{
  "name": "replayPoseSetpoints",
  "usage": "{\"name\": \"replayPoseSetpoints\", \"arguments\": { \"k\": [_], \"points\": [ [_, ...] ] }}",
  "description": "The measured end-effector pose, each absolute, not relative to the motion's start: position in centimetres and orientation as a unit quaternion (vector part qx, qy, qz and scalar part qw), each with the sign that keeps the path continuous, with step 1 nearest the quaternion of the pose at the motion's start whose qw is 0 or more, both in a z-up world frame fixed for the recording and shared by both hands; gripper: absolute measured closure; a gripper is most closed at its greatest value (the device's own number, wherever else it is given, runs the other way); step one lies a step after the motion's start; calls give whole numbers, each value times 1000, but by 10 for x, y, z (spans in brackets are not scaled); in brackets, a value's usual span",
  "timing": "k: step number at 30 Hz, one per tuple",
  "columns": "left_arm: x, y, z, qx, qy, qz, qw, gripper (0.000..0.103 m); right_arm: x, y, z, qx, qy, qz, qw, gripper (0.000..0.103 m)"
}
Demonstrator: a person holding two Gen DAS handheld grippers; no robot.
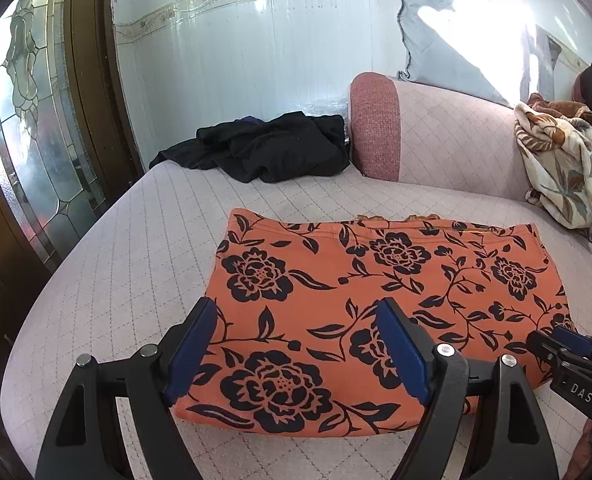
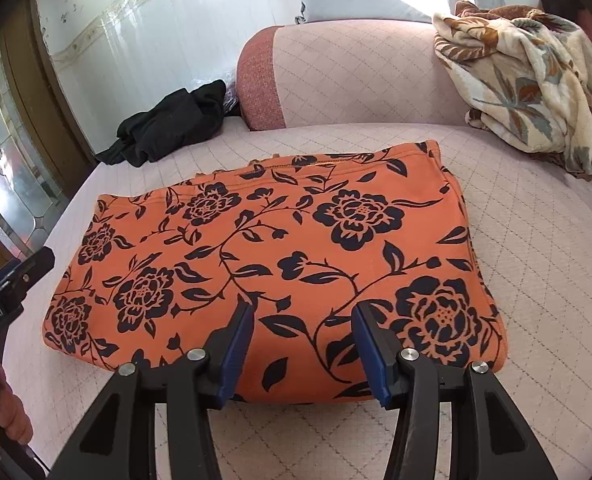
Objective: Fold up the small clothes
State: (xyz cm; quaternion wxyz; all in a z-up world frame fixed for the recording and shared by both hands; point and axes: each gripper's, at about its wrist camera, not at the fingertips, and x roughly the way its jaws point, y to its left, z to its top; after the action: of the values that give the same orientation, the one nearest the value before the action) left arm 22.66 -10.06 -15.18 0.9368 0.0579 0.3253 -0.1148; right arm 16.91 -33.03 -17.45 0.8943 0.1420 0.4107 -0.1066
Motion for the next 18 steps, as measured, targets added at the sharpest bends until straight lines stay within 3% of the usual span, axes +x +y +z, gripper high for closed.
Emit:
{"name": "replayPoseSetpoints", "arguments": {
  "k": [18],
  "points": [
    [214, -114, -148, 59, 319, -149, 934, 21, 179, -320, -177, 136, 407, -100, 898, 48]
  ]
}}
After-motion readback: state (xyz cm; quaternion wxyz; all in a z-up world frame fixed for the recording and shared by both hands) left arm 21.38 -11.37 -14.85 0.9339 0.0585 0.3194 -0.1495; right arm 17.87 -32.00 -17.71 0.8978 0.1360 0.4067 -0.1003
